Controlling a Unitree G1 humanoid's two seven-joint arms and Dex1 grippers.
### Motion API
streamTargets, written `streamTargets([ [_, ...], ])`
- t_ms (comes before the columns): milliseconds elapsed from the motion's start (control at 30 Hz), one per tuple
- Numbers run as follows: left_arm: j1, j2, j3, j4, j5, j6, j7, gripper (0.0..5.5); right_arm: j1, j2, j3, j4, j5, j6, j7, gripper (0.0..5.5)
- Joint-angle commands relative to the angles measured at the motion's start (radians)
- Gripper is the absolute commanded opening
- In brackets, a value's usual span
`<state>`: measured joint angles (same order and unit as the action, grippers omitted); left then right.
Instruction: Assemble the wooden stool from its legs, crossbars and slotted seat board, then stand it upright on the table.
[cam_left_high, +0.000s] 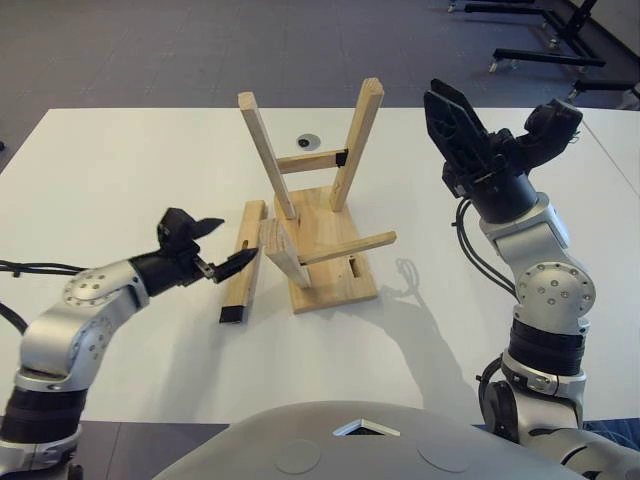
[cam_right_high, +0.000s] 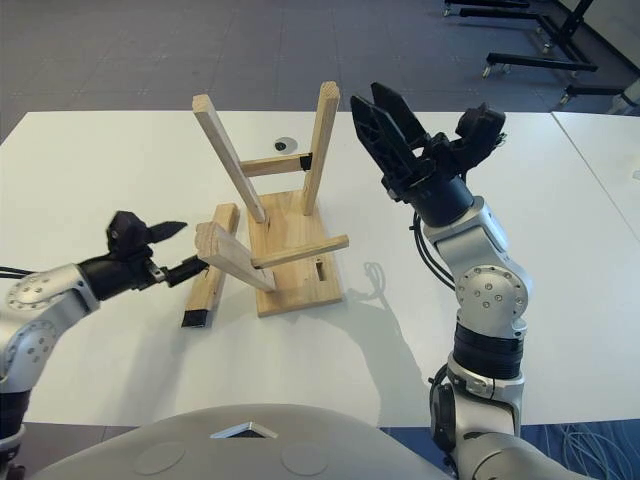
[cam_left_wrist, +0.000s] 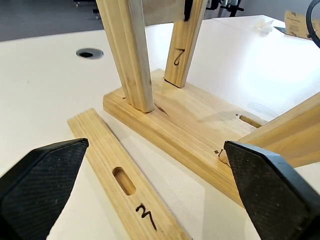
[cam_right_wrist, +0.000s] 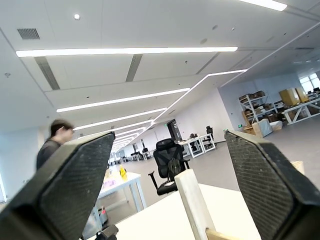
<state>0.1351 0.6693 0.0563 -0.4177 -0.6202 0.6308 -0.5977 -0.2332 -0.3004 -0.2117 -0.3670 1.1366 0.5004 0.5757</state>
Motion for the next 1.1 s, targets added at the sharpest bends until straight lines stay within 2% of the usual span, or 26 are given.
streamTargets([
  [33, 0.013, -0.046, -0.048, 0.027, 0.083, 0.06, 0.106, 4.98, -0.04, -0.042, -0.009, 0.018, -0.003, 0.029, 0.013, 4.04],
  [167, 0.049, -0.077, -0.123, 0.04, 0.175, 0.131, 0.2, 4.98, -0.011, -0.086, 0.005, -0.011, -0.044, 0.037, 0.041, 4.04],
  [300, 0.085, -0.025, -0.169, 0.025, 0.264, 0.149, 0.206, 4.98, 0.0, -0.093, -0.011, -0.023, -0.031, 0.038, 0.033, 4.04],
  [500, 0.078, 0.0, -0.164, 0.106, 0.33, 0.114, 0.185, 4.98, 0.016, -0.108, -0.011, -0.041, -0.055, 0.03, 0.04, 4.04],
  [567, 0.068, -0.087, -0.071, 0.174, 0.244, 0.045, 0.159, 4.73, 0.022, -0.106, 0.001, -0.045, -0.073, 0.021, 0.044, 4.04],
  [733, 0.103, -0.159, -0.017, 0.29, 0.201, -0.014, 0.117, 3.89, 0.012, -0.101, -0.001, -0.037, -0.08, 0.017, 0.049, 4.04],
  [867, 0.113, -0.153, -0.019, 0.282, 0.217, -0.023, 0.098, 3.16, 0.006, -0.105, -0.004, -0.03, -0.081, 0.017, 0.053, 4.04],
  [1100, 0.128, -0.078, -0.094, 0.3, 0.326, -0.064, 0.075, 2.36, -0.012, -0.105, -0.005, -0.013, -0.09, 0.014, 0.057, 4.04],
])
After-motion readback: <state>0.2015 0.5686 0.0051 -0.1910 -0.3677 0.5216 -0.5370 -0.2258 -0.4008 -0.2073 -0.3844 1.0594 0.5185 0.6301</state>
